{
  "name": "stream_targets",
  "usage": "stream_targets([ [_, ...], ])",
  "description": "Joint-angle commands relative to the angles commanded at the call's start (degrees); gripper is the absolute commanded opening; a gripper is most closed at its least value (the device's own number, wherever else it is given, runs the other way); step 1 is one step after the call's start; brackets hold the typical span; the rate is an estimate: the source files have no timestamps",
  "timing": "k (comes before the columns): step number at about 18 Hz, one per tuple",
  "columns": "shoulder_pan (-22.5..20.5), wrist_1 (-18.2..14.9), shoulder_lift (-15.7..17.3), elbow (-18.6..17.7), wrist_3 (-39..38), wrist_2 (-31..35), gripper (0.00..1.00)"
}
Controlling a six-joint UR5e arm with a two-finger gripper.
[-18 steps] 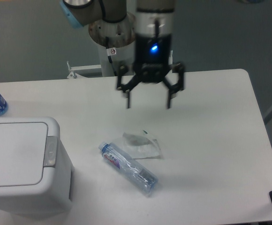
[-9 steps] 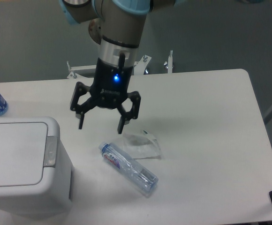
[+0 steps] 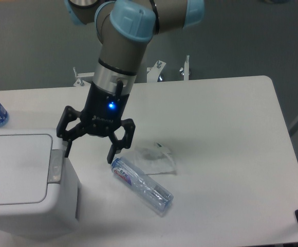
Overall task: Open the trash can
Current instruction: 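Move the open gripper over to the white trash can's lid edge, then press the gripper finger against the lid edge to flip the lid open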
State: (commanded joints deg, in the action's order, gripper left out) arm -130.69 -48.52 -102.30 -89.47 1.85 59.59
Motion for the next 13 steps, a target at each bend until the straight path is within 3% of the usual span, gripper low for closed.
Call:
stream_targets([
  [13,1.2,0.0,-1.3,-0.1,0.0,0.3,1.00],
])
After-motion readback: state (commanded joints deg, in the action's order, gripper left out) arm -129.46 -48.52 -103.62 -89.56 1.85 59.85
